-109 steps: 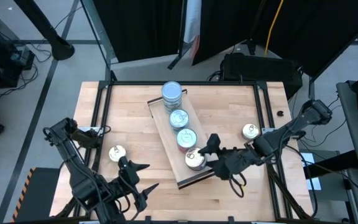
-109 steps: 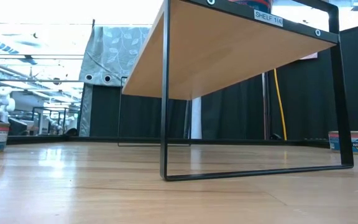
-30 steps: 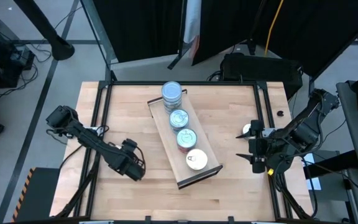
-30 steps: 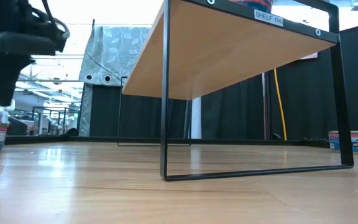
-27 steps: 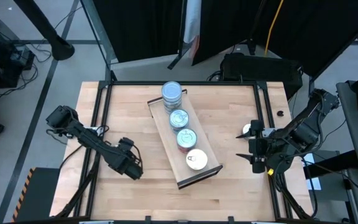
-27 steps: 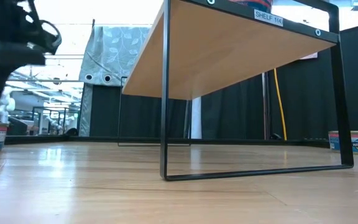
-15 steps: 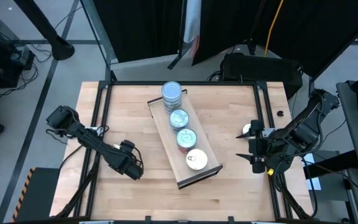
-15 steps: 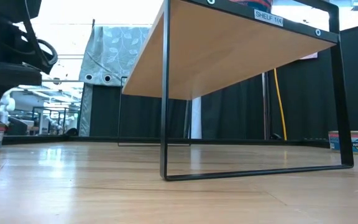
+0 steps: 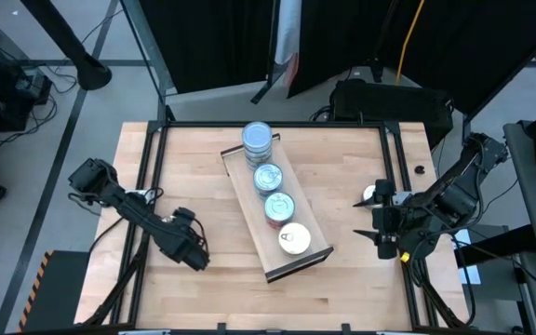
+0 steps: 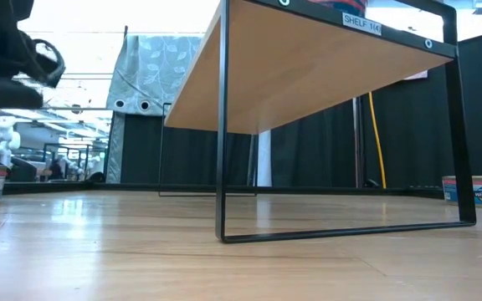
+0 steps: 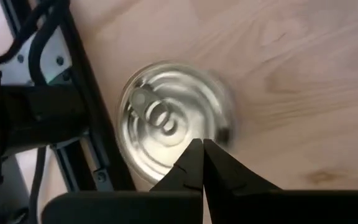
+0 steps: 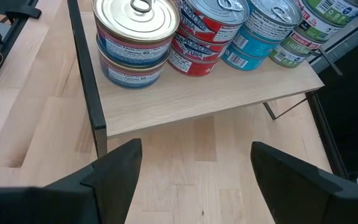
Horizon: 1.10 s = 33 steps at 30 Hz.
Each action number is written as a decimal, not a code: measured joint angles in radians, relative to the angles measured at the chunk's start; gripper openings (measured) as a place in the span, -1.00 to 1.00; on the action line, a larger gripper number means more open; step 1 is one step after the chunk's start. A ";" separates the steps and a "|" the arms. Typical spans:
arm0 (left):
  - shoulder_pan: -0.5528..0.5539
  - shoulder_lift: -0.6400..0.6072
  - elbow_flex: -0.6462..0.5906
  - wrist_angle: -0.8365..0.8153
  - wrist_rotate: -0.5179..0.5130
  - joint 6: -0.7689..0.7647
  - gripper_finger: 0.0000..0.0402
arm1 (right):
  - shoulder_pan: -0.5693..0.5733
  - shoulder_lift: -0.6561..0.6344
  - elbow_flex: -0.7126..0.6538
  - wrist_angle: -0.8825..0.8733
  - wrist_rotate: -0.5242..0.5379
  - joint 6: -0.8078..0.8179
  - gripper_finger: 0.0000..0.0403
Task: Stack canned seafood by type on shelf
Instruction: Stack the bottom left blue and pink tuna can on top of the other blue and pink tuna can on the shelf
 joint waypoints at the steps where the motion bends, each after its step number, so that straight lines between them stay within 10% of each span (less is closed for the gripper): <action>1: 0.000 0.000 -0.014 0.009 0.012 0.000 -1.00 | 0.000 0.000 0.000 0.000 0.000 0.000 0.45; 33: -0.066 0.124 0.085 0.227 -0.146 0.020 -1.00 | 0.000 0.000 0.000 -0.001 -0.001 -0.004 0.45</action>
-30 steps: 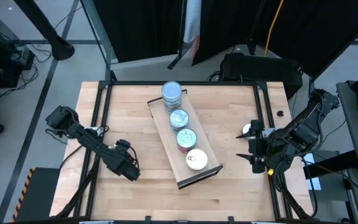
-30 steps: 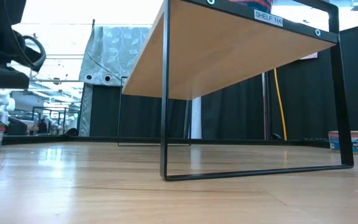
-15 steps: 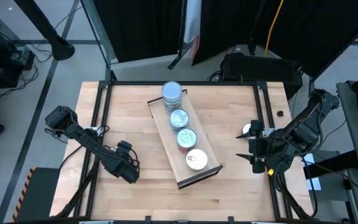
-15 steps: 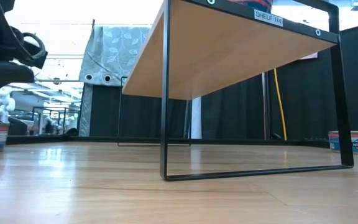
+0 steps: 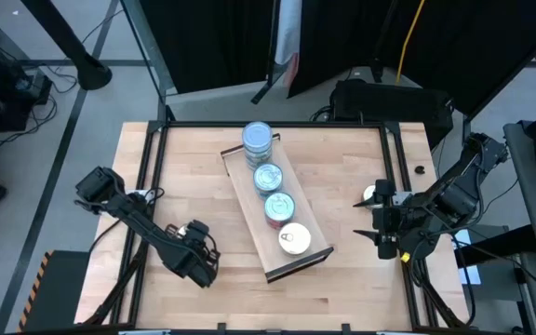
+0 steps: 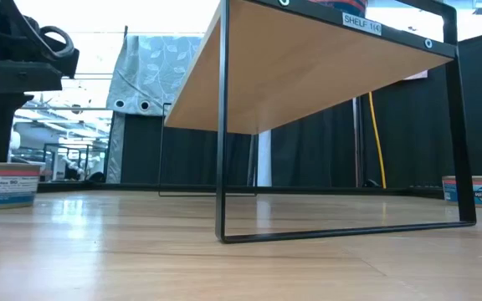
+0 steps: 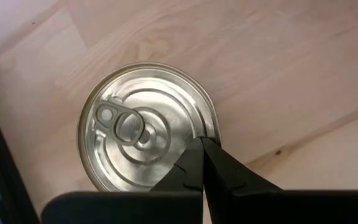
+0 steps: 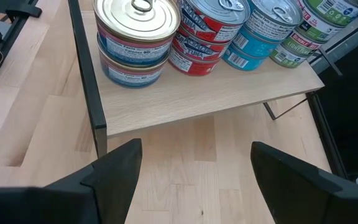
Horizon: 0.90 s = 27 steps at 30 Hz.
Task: Stack canned seafood by type on shelf
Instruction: Stack the bottom left blue and pink tuna can on top of the other blue and pink tuna can on the shelf
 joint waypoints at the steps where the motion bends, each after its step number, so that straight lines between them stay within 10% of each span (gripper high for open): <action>1: 0.001 0.008 0.005 0.002 -0.002 0.011 -1.00 | 0.000 0.000 0.000 0.000 0.000 0.000 0.45; 27: 0.000 0.037 0.153 -0.058 0.088 0.227 -1.00 | 0.000 0.000 0.000 -0.001 -0.005 0.000 0.45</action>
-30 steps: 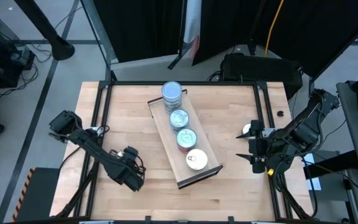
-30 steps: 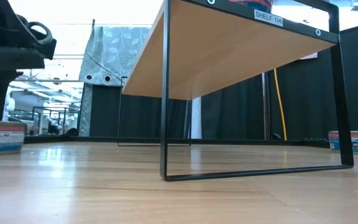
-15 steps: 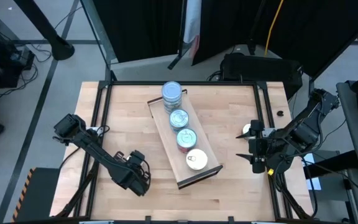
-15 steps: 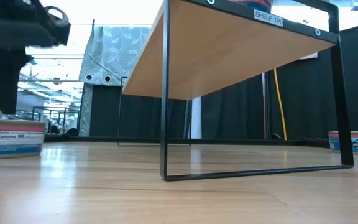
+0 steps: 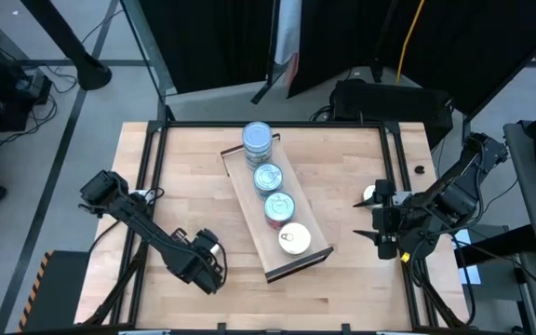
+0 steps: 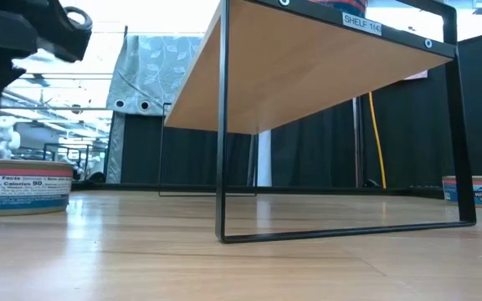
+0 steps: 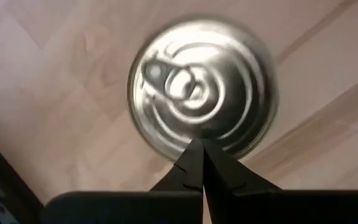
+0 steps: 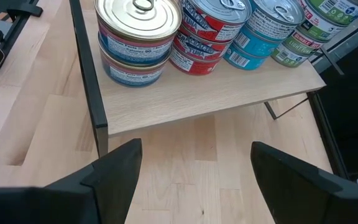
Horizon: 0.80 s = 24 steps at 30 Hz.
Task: Stack canned seafood by type on shelf
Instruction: Stack the bottom left blue and pink tuna can on top of the other blue and pink tuna can on the shelf
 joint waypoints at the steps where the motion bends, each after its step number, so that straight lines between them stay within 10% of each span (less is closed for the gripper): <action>1: 0.000 0.000 -0.008 0.008 0.017 -0.002 -1.00 | 0.000 0.000 0.000 0.000 0.000 0.000 0.45; 24: -0.009 -0.006 0.004 0.018 0.074 -0.058 -1.00 | 0.000 0.000 0.000 0.000 0.000 0.004 0.45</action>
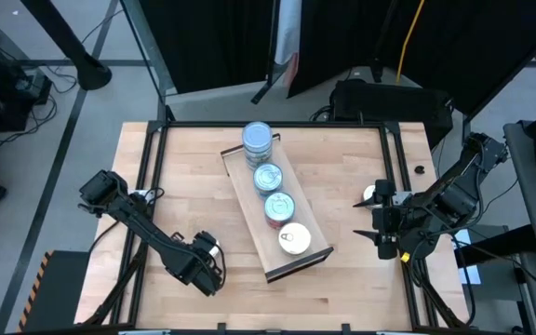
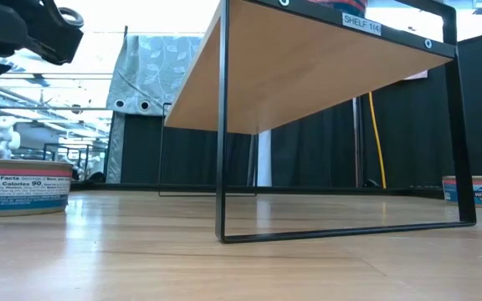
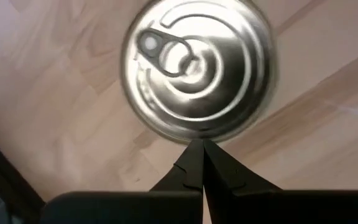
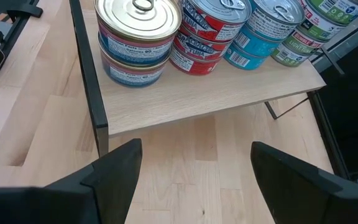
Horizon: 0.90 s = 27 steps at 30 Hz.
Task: Stack canned seafood by type on shelf
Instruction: Stack the bottom left blue and pink tuna can on top of the other blue and pink tuna can on the shelf
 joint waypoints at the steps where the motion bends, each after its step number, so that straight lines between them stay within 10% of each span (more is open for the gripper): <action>1: -0.002 0.000 0.000 0.006 0.000 -0.004 -1.00 | 0.000 0.000 0.000 0.000 0.000 0.000 0.45; 27: -0.041 -0.003 -0.046 0.036 -0.031 -0.077 -1.00 | 0.000 0.000 0.000 0.000 0.000 -0.001 0.45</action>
